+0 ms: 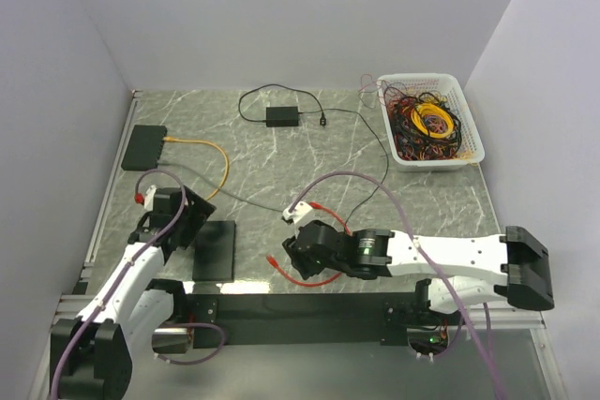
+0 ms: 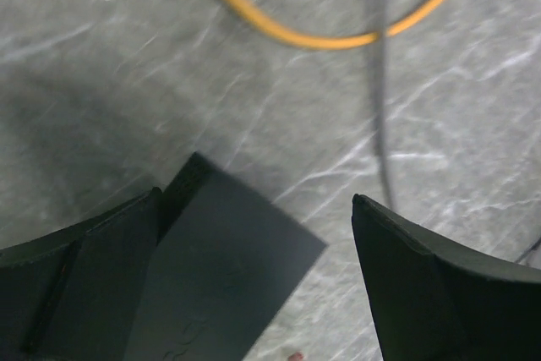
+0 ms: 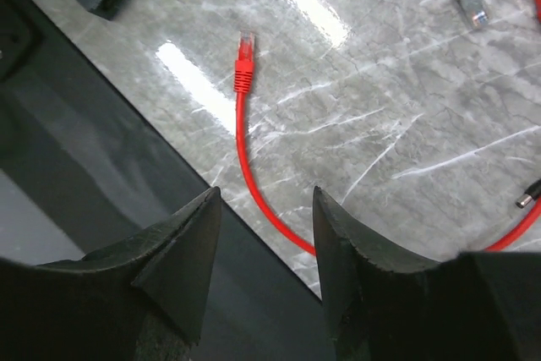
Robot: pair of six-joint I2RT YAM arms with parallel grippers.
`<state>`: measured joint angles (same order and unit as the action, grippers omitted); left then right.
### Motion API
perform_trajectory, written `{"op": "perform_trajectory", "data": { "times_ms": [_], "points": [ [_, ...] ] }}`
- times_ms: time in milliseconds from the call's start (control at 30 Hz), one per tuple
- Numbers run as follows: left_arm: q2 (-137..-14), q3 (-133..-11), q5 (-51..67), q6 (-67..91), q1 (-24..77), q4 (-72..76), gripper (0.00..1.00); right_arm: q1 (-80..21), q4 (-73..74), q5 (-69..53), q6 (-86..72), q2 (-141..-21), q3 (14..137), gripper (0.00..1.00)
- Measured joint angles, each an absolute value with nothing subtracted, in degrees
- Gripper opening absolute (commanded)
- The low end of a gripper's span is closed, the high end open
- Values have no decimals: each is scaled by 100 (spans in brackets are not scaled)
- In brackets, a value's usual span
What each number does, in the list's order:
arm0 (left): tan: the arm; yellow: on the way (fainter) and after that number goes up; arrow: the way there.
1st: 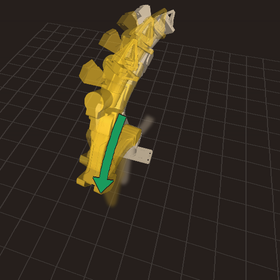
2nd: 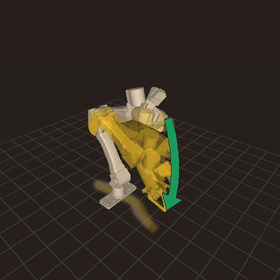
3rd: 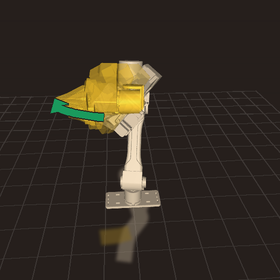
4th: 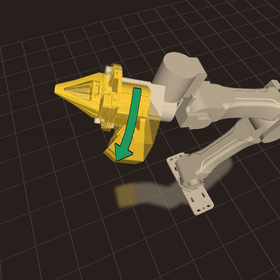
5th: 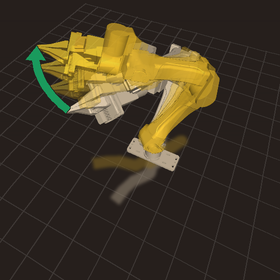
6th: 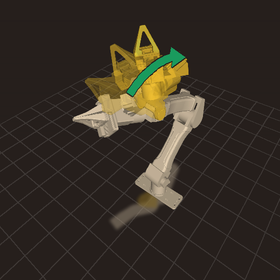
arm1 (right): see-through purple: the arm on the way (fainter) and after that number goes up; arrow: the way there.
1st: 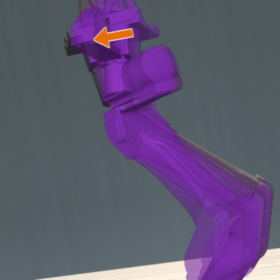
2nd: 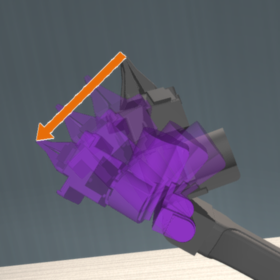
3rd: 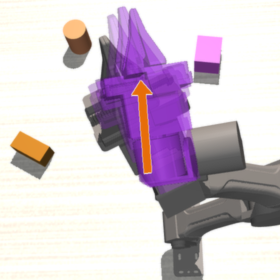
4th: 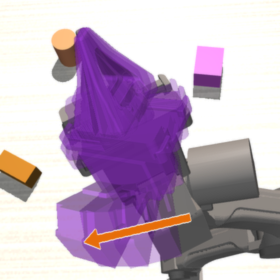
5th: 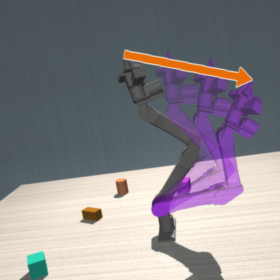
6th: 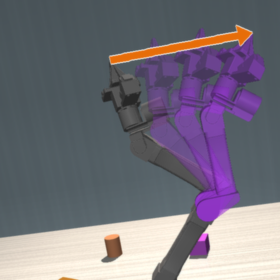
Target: Insert the plug into the switch port
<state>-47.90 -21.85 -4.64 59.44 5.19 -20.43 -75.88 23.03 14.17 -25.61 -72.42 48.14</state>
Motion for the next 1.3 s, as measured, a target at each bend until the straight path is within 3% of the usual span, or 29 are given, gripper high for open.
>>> {"op": "perform_trajectory", "data": {
  "times_ms": [367, 733, 1000, 1300],
  "points": [
    [-4484, -1798, -340, 6257, 604, -2067, 100, -7583, 2412, 1531, -2598, -6635, 4598, 56],
    [-5310, -1861, -714, 6960, 2375, -1076, 99, -7559, 2182, 1498, -2788, -6941, 4381, 52],
    [-4895, -2115, -1352, 6755, 2421, -1332, 99, -7555, 1682, 1190, -2926, -7426, 4379, 48],
    [-3638, -1861, -1437, 6176, 2421, -972, 99, -7561, 952, 1017, -2965, -8838, 4523, 34]
  ]
}}
